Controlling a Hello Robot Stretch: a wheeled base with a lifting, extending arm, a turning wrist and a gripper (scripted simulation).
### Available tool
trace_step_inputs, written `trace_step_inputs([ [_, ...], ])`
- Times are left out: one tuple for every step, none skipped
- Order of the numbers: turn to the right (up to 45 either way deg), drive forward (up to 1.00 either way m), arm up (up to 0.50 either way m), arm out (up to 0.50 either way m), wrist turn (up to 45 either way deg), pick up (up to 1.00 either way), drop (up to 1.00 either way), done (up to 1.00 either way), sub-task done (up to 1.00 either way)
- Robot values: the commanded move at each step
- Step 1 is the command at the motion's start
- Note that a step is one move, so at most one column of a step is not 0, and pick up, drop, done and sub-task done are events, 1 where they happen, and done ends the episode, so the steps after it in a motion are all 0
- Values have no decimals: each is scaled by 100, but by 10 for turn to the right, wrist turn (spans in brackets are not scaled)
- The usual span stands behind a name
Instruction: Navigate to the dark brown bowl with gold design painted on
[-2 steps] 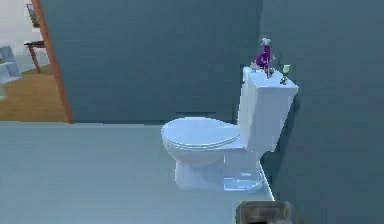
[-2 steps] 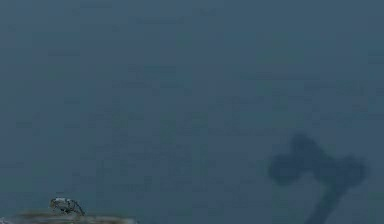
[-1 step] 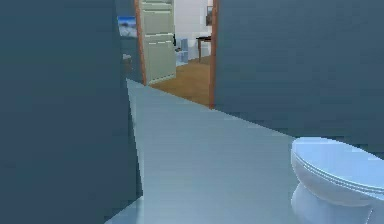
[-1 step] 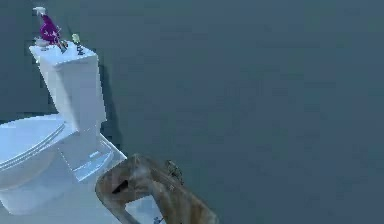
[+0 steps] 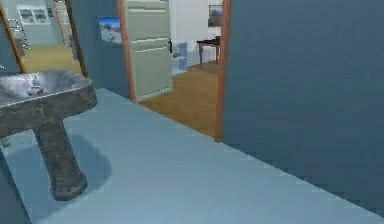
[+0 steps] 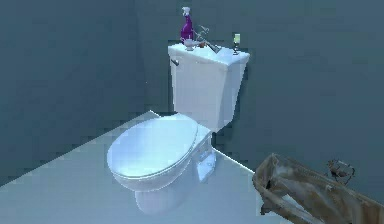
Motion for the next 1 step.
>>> trace_step_inputs([
  [-60, 0, 0, 0, 0, 0, 0, 0, 0],
])
